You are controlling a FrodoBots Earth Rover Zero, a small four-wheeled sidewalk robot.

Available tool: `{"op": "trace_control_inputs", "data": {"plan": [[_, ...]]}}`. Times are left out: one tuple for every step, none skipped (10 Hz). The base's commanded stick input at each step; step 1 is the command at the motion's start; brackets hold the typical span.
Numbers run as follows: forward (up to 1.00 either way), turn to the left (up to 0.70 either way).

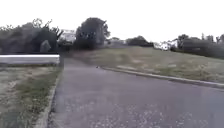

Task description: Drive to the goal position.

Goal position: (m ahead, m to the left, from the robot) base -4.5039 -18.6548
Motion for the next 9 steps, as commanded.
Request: {"op": "trace_control_inputs", "data": {"plan": [[0.00,-0.70],[0.00,-0.70],[0.00,-0.70],[0.00,-0.70],[0.00,-0.70],[0.00,-0.70],[0.00,-0.70],[0.00,-0.70],[0.00,-0.70]]}}
